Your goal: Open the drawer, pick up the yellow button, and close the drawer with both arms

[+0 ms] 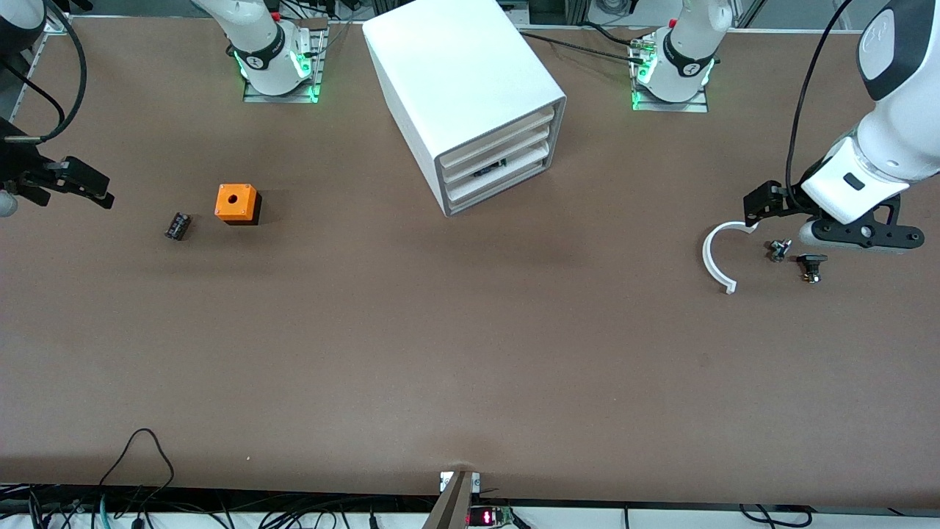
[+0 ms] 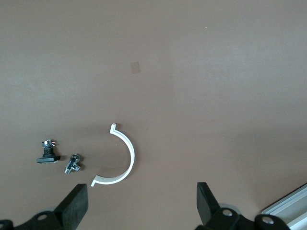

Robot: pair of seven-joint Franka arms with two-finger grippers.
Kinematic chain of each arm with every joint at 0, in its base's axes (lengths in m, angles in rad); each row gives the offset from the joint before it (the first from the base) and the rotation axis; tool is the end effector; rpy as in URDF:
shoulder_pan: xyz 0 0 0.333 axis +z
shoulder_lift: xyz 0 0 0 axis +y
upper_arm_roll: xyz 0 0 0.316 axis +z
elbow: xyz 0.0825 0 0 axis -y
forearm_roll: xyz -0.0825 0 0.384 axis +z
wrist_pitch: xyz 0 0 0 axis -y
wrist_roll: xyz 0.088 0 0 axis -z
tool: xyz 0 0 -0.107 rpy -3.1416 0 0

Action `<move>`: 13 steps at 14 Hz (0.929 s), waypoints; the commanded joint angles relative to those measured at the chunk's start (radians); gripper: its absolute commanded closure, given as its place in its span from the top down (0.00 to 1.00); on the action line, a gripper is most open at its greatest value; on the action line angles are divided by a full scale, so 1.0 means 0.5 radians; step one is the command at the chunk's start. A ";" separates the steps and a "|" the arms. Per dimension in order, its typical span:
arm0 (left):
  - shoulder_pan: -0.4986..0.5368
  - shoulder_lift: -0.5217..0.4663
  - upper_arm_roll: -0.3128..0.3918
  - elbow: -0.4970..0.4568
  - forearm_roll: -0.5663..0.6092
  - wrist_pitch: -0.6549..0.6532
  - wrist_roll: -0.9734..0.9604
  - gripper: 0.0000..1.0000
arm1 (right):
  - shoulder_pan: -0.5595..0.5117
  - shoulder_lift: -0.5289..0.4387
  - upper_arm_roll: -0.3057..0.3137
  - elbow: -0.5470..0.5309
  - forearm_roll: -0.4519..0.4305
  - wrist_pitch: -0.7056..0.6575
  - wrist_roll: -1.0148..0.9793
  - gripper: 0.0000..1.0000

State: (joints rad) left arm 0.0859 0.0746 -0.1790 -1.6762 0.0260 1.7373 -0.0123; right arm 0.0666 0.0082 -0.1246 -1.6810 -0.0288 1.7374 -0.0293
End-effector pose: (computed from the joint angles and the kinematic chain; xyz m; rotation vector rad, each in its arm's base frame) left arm 0.5827 -0.0489 0.5469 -3.1258 0.1327 0.0182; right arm 0.5681 -0.0354 0.5823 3.1089 -0.0382 0.0730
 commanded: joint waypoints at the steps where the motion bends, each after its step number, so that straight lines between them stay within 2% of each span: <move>1: -0.012 0.026 0.011 0.061 0.003 -0.102 0.006 1.00 | -0.017 -0.001 0.004 0.030 0.024 -0.039 -0.036 1.00; 5: -0.012 0.062 0.008 0.085 -0.043 -0.097 0.000 1.00 | -0.017 -0.001 0.004 0.030 0.021 -0.039 -0.036 1.00; 7: -0.009 0.120 0.011 0.018 -0.332 -0.100 0.012 1.00 | -0.017 -0.001 0.004 0.030 0.021 -0.039 -0.036 1.00; 11: -0.015 0.228 -0.031 -0.246 -0.922 -0.158 0.009 1.00 | -0.017 -0.001 0.004 0.030 0.024 -0.039 -0.036 1.00; 13: -0.021 0.292 -0.163 -0.347 -1.085 -0.164 0.015 1.00 | -0.017 -0.001 0.004 0.030 0.024 -0.039 -0.033 1.00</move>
State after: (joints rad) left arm 0.0801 0.2074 -0.2114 -1.8092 -0.4489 1.6678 -0.0104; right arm 0.0665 0.0082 -0.1247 -1.6808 -0.0288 1.7373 -0.0294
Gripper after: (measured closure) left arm 0.000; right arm 0.000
